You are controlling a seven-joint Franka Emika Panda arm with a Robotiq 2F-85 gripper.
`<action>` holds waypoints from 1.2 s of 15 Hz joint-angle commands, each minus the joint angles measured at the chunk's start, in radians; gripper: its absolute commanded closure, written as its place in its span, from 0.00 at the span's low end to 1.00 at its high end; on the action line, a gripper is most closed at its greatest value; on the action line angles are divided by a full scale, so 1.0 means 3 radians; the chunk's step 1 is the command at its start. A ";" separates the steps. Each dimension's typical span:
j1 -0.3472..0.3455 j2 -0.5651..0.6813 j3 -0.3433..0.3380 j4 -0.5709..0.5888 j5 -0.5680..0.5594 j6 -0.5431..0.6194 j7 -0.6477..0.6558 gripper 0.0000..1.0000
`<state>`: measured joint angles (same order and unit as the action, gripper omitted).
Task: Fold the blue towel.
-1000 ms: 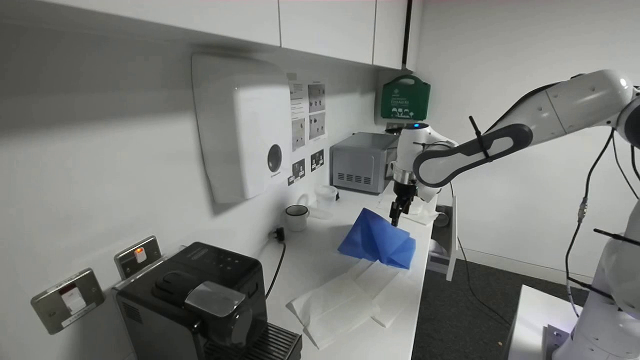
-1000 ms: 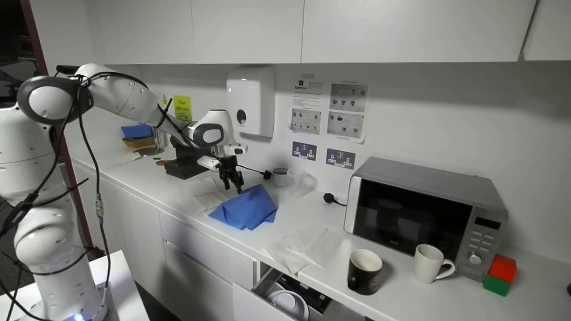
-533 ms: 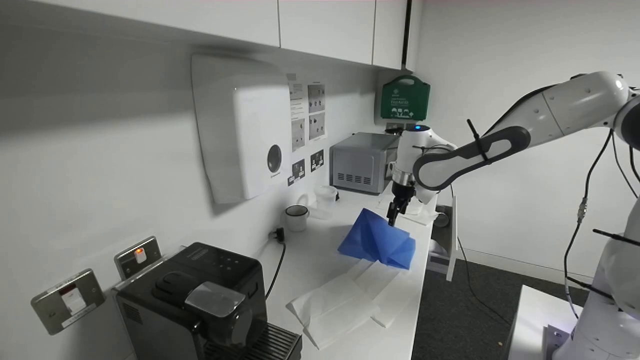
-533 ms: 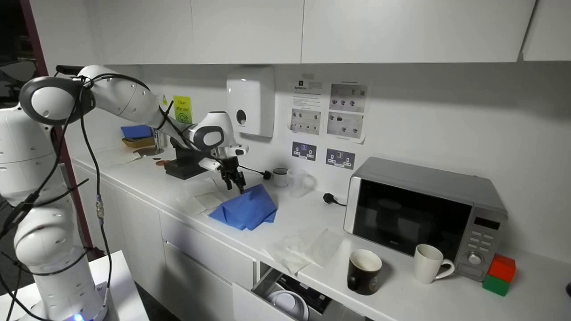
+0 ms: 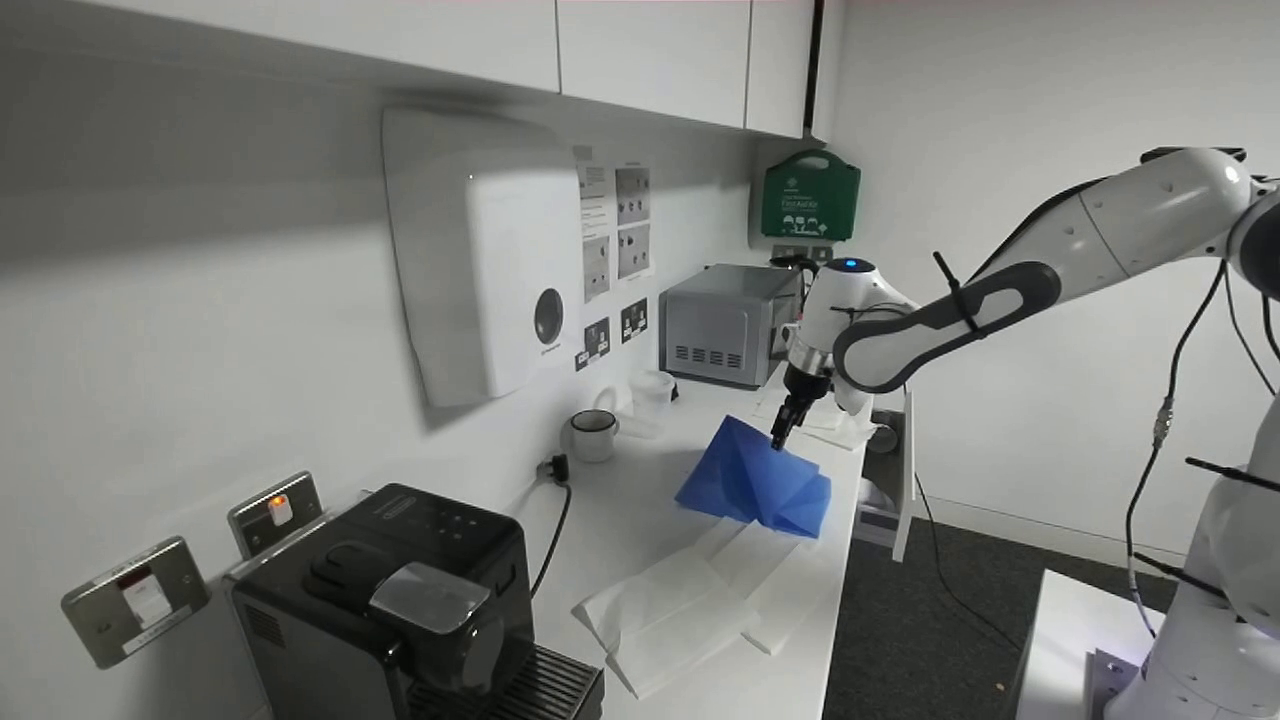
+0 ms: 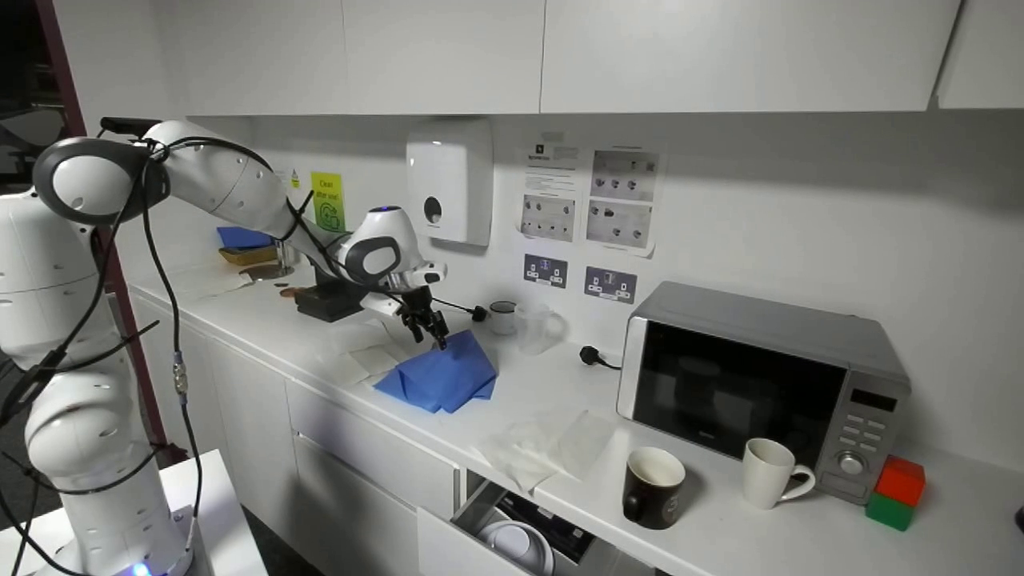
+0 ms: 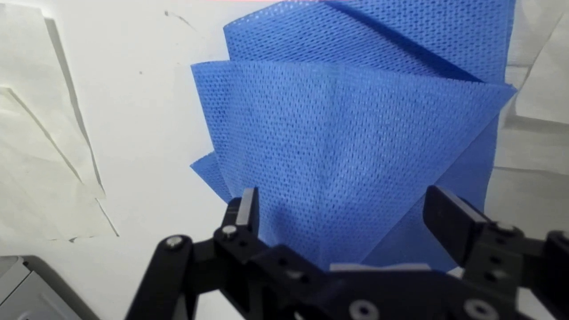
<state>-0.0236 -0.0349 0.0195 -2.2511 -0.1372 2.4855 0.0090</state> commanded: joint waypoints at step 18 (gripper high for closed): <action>-0.0025 0.0268 -0.0166 0.0133 0.0741 0.0097 -0.0745 0.02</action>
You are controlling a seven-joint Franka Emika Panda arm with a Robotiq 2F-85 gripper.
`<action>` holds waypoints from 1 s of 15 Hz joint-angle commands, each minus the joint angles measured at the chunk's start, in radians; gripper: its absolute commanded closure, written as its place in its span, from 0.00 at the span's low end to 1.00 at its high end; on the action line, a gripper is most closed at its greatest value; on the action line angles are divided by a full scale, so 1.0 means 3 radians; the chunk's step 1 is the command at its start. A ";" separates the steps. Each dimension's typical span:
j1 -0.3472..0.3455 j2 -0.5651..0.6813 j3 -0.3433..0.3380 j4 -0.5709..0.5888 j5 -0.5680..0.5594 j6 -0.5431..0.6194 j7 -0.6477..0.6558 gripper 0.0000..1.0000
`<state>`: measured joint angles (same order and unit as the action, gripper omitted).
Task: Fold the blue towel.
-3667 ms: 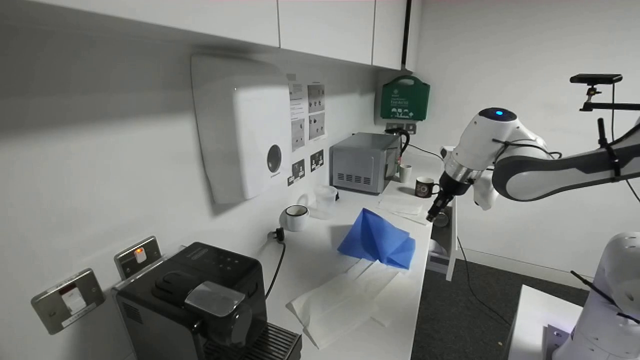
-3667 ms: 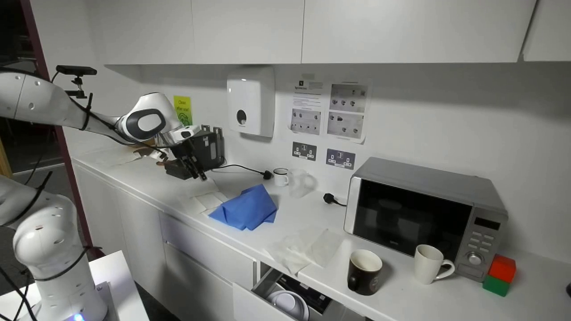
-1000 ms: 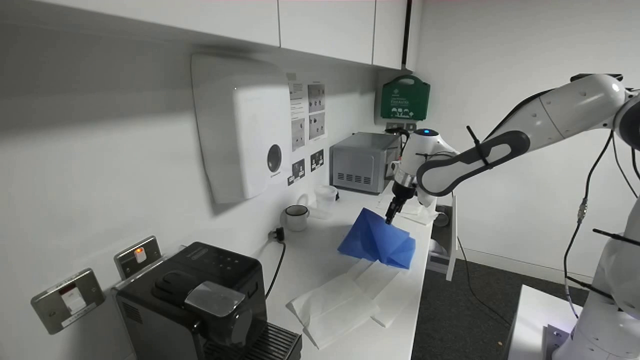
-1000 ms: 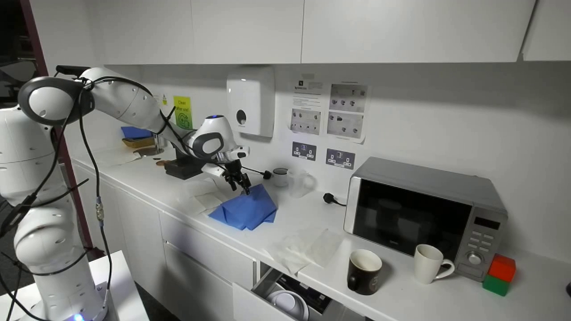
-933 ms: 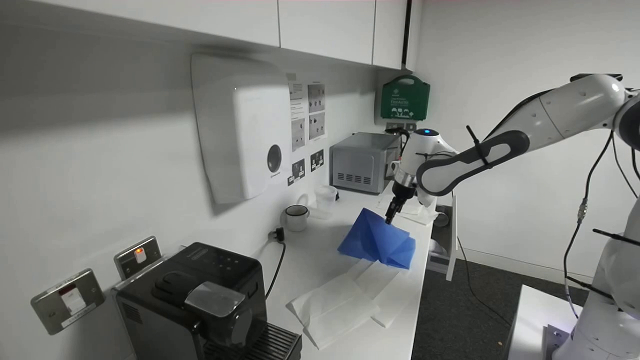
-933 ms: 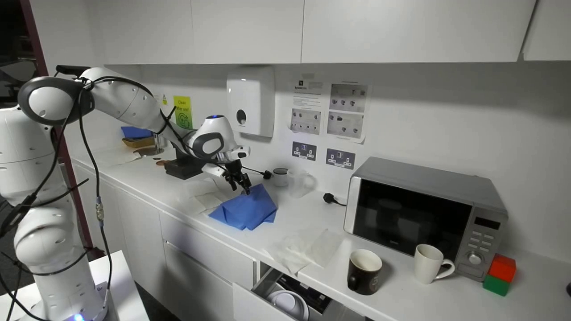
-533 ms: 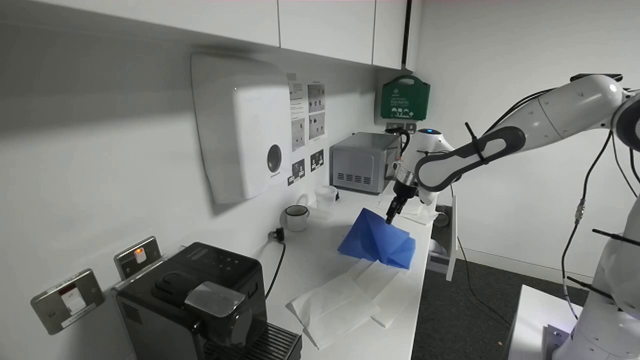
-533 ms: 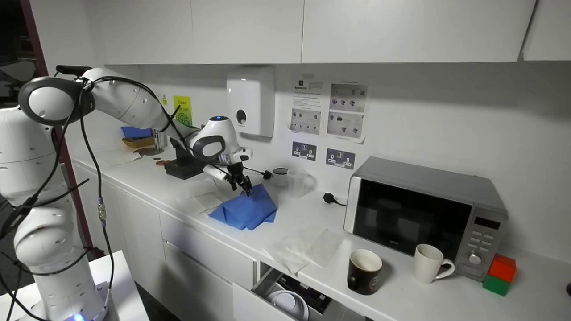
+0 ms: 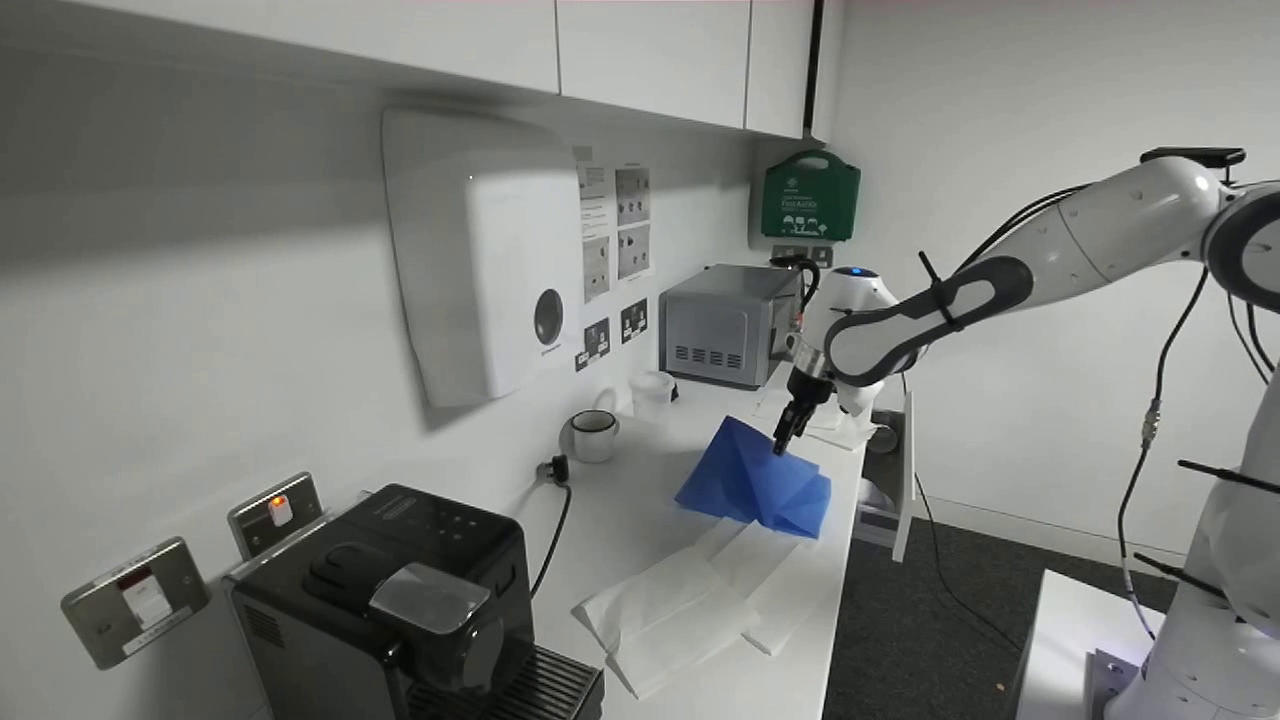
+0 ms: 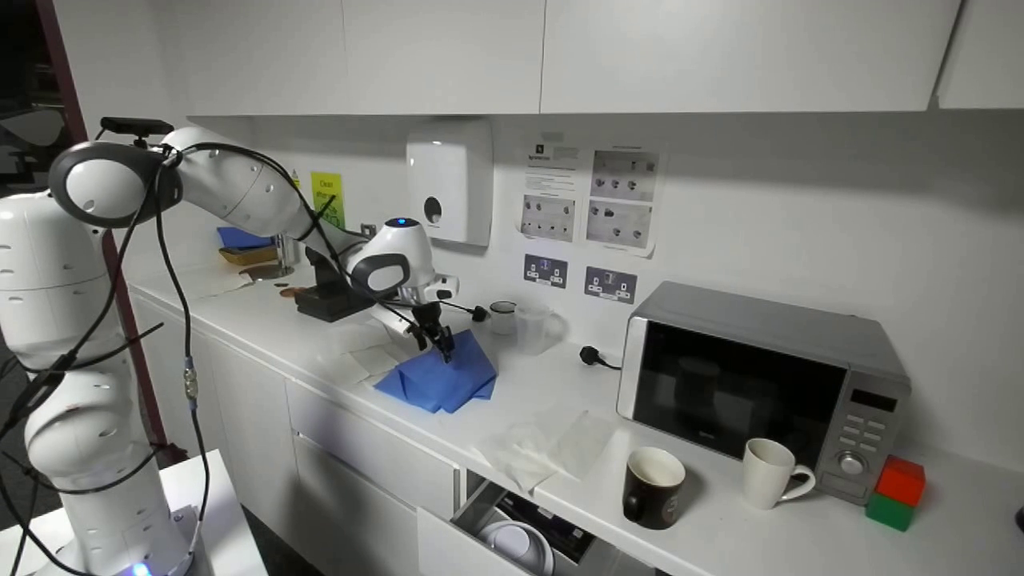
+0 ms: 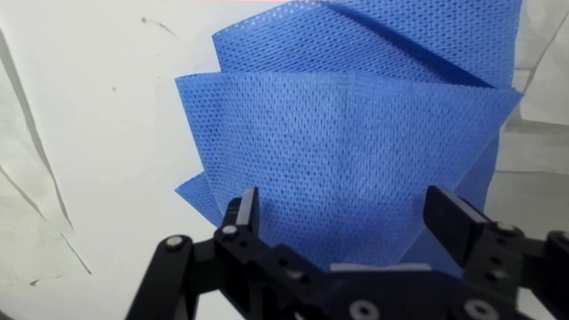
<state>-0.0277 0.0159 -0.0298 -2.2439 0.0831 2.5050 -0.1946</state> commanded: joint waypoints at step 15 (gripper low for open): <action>-0.0027 0.0233 0.0008 0.0233 -0.0001 -0.0020 -0.0056 0.95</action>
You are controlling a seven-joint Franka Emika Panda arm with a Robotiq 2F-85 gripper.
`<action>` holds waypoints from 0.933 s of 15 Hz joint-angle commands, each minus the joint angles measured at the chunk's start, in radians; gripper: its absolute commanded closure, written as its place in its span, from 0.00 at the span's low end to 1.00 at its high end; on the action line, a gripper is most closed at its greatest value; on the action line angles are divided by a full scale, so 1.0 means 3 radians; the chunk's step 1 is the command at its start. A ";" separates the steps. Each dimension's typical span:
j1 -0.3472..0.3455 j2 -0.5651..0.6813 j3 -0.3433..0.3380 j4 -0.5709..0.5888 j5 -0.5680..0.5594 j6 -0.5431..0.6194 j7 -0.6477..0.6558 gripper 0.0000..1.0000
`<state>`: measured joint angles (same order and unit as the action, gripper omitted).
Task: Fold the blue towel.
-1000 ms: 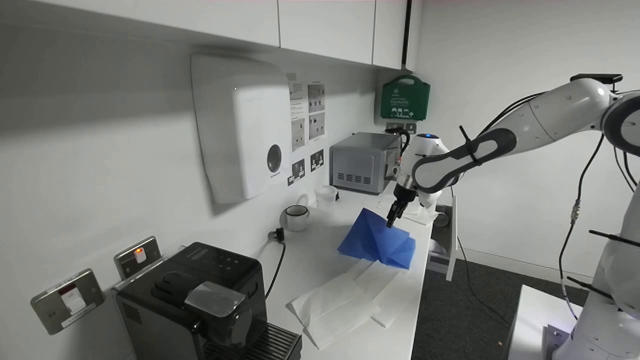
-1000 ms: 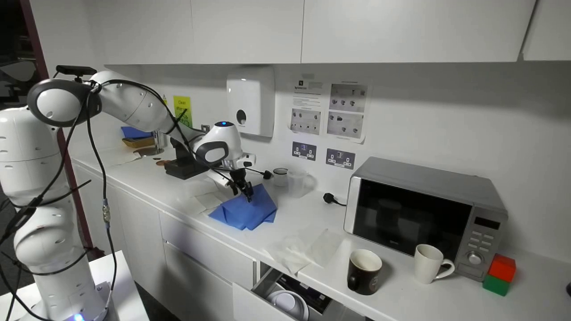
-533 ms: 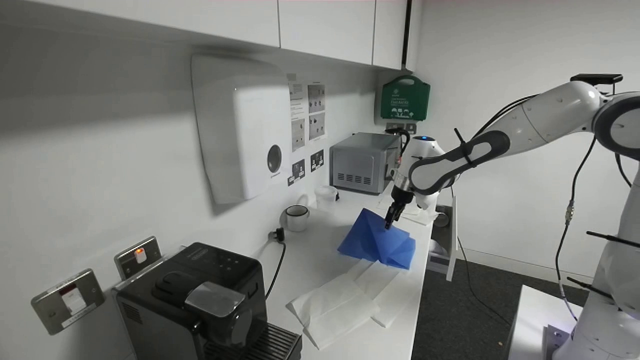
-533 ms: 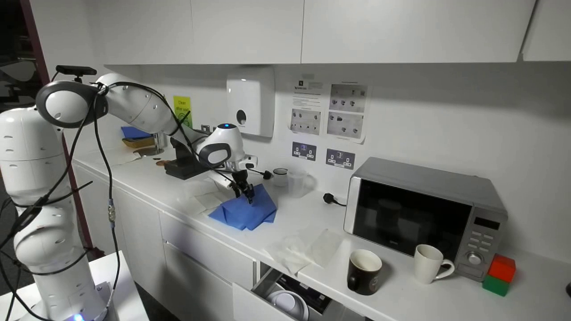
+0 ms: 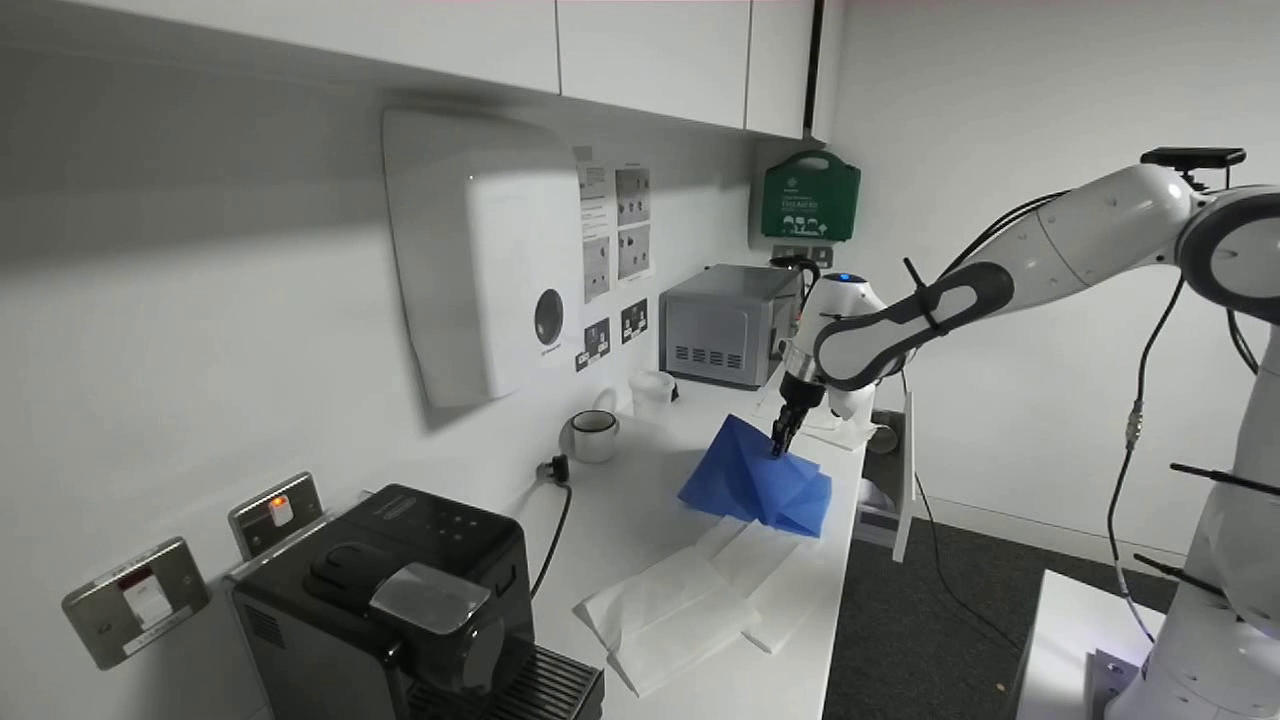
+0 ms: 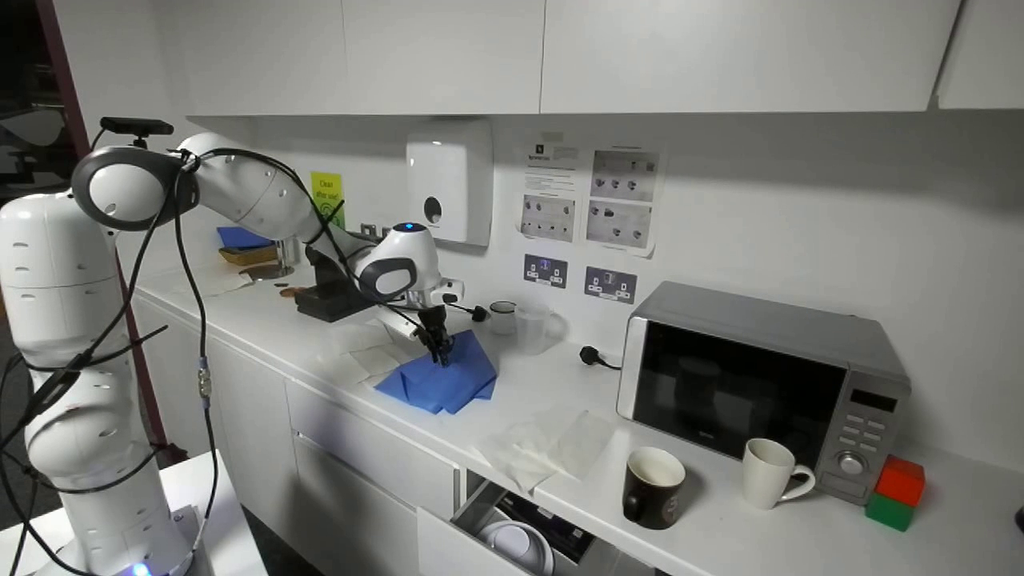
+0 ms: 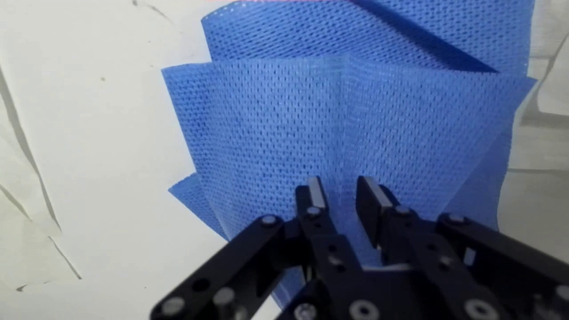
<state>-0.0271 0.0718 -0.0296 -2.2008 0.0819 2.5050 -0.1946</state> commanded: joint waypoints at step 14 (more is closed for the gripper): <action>0.0021 -0.0527 0.0017 0.0047 -0.1447 -0.0474 0.0982 1.00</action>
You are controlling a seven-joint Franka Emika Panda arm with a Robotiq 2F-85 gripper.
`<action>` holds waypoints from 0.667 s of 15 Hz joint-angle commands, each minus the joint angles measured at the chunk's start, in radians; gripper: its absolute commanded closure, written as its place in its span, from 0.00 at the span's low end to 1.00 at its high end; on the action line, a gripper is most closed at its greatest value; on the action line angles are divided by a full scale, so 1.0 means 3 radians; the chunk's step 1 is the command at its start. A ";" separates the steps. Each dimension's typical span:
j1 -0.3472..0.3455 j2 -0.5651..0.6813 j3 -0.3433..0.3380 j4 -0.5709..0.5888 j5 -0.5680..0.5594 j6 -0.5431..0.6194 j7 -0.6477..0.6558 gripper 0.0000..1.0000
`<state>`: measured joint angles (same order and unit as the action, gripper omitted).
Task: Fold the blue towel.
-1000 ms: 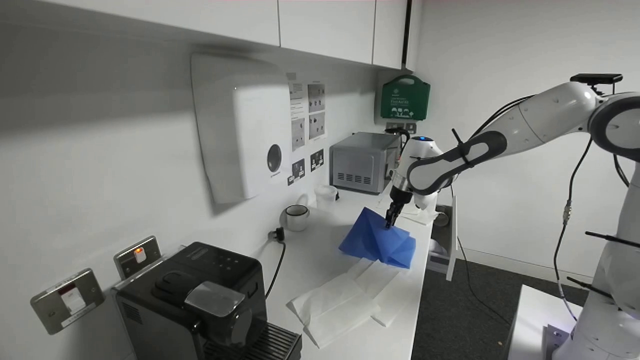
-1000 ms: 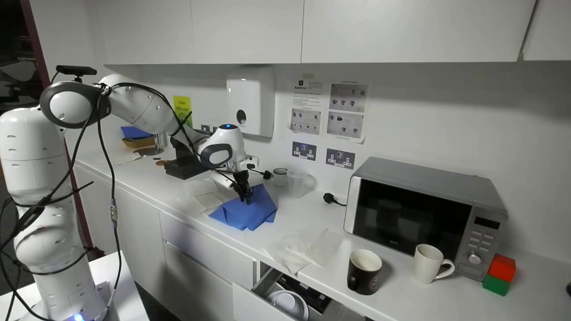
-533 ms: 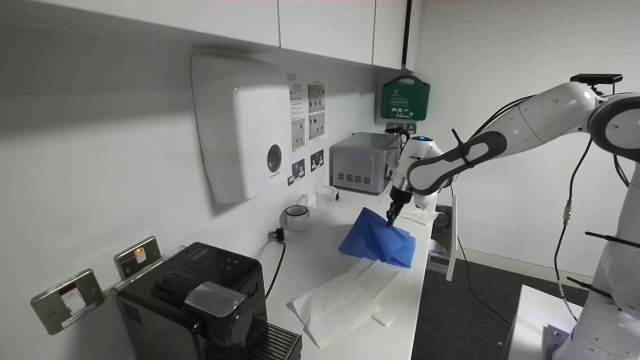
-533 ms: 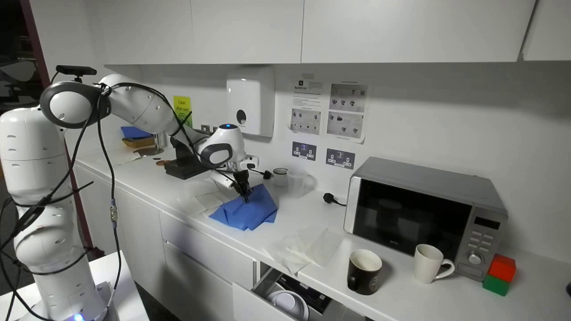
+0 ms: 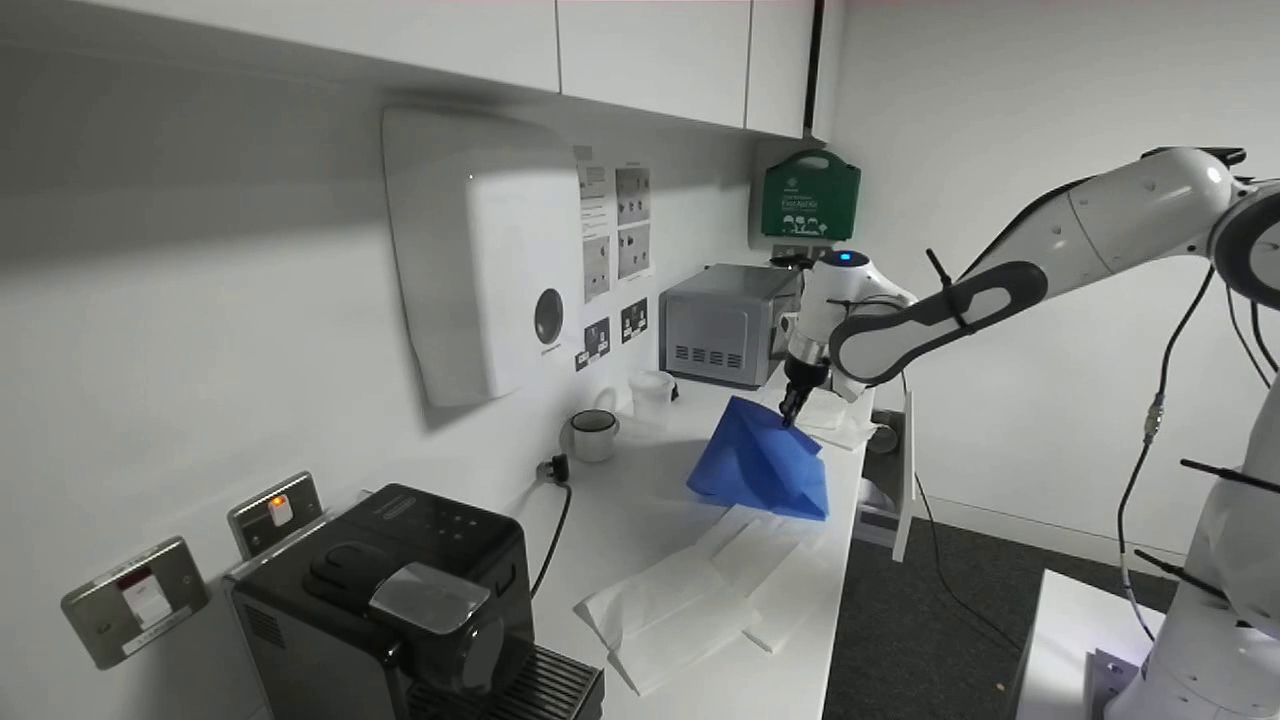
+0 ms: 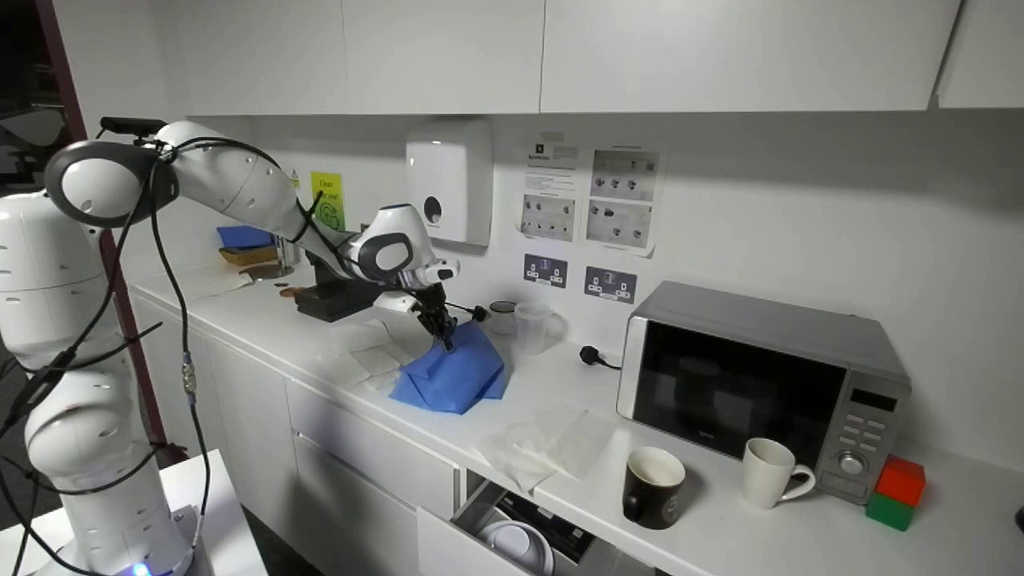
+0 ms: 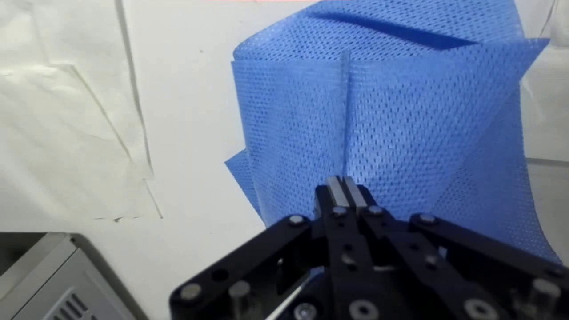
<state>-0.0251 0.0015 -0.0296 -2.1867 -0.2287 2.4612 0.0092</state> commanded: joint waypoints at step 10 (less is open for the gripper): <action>0.0030 -0.0345 0.0338 0.0370 -0.1682 -0.2107 0.0884 1.00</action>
<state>-0.0230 -0.1253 0.0491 -2.1239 -0.6165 1.9472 0.2108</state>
